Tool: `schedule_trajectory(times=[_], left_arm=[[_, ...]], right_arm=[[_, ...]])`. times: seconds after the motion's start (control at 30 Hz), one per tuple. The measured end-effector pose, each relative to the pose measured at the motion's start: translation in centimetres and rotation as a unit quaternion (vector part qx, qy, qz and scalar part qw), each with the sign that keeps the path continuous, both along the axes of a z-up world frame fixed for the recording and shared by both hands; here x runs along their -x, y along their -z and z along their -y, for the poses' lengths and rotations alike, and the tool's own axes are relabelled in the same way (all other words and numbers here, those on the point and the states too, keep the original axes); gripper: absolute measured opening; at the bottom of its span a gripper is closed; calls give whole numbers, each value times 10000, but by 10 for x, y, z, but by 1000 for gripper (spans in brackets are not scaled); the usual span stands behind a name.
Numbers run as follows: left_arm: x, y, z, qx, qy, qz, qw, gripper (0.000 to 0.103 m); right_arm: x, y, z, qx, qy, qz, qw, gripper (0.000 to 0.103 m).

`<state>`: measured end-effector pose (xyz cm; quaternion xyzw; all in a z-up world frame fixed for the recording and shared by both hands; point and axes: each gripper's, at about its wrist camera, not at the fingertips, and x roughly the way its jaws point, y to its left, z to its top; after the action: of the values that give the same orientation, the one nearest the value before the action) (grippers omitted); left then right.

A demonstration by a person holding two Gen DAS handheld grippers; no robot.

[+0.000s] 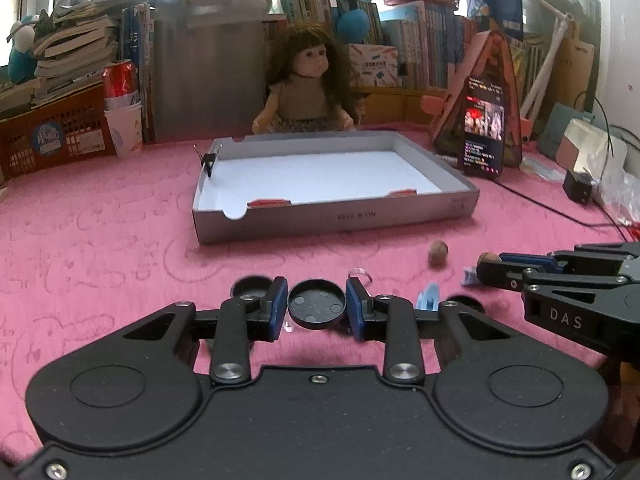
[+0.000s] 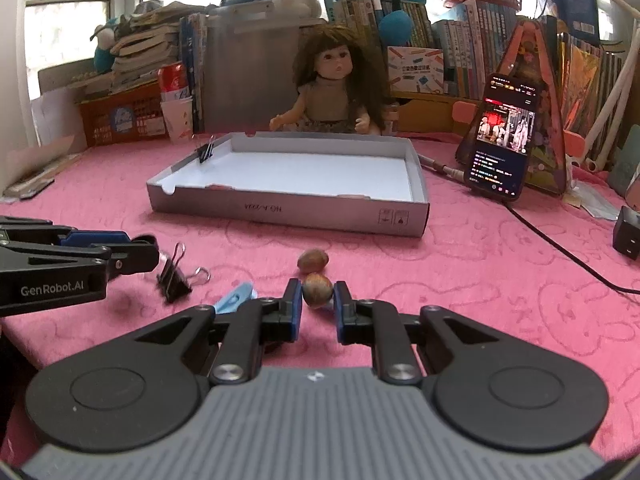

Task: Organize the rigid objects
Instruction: 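Carry the black lid into the tray with the left tool while the right tool drops the nut there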

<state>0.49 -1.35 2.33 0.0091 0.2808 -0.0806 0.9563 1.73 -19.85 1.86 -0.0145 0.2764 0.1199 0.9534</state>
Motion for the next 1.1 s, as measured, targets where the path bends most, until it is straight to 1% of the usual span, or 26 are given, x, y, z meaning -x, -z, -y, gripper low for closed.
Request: schedule_trajectory(times=[0.17,0.33,0.5,0.67,0.87,0.97,1.1], left_arm=[[-19,-11,-5,92,-89,15,9999,30],[-42,-21,-11,229,-167,-24,9996,30],[-71,-31,-15,281,-247,0,9993,30],[-107,-37,-19,379,-357,-139,9985,30],[-153,-38,-21,404,-453,-418,9973,30],[-176,-35,-23,439,-509,-604,9959,30],[-203,-27,-23,389,-532,-862,9941,30]], right_arm=[[-14,-7,2,-85,63,22,9999,21],[-33,-13,6,-240,169,-63,9995,21],[-61,-19,11,-476,285,-141,9984,21],[-96,-25,14,-616,340,-287,9971,20],[-143,-25,18,-746,408,-741,9936,21],[-165,-23,19,-850,455,-992,9904,21],[-190,-19,17,-849,433,-1375,9859,21]])
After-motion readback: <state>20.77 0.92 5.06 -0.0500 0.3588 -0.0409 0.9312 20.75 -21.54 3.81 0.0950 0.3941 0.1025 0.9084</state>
